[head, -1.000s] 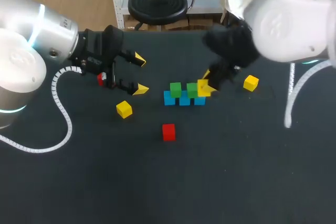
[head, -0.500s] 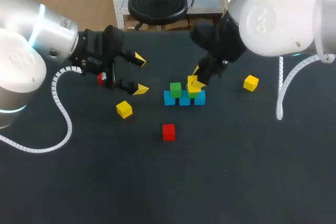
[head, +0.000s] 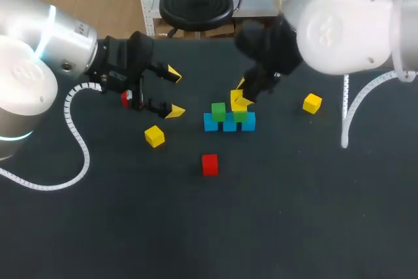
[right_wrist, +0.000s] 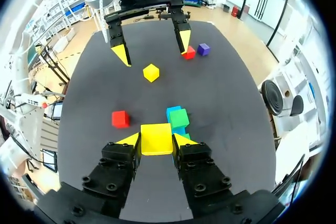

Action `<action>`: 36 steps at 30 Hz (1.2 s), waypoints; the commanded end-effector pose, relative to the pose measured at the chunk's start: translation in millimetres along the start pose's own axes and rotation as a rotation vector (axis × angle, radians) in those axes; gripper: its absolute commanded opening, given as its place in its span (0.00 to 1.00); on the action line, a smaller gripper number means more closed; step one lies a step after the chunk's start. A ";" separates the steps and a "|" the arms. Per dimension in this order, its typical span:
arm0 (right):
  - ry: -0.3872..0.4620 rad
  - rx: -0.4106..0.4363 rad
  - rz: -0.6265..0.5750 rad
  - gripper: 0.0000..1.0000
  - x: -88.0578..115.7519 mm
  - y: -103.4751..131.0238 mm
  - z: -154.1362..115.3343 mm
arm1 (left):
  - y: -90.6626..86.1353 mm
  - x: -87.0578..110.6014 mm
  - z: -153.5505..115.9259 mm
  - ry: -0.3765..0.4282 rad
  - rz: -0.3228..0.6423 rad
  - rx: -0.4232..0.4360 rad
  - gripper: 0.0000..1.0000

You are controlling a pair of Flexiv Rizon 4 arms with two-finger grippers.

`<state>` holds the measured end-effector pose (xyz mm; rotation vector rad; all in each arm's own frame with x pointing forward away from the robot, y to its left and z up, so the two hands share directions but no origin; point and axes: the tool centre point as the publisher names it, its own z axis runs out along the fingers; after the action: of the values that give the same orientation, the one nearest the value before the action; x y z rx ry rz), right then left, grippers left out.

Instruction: Place the blue cubes, place green cubes on the blue cubes, place the yellow cubes on the green cubes, then place the red cubes on the yellow cubes, and place purple cube on the red cubes.

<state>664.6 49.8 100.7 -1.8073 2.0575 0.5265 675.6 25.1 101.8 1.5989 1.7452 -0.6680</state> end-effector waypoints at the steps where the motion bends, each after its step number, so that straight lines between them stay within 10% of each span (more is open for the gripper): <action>1: -0.006 -0.010 -0.003 0.00 -2.5 -10.3 12.8 | -0.9 1.6 -0.4 -0.007 0.003 -0.002 1.00; 36: -0.063 0.016 -0.023 0.00 4.0 -8.9 31.3 | -0.9 1.6 -0.4 -0.007 0.003 -0.002 1.00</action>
<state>674.5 60.7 72.2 -1.7846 1.9923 0.5557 675.6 25.1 101.8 1.5989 1.7453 -0.6680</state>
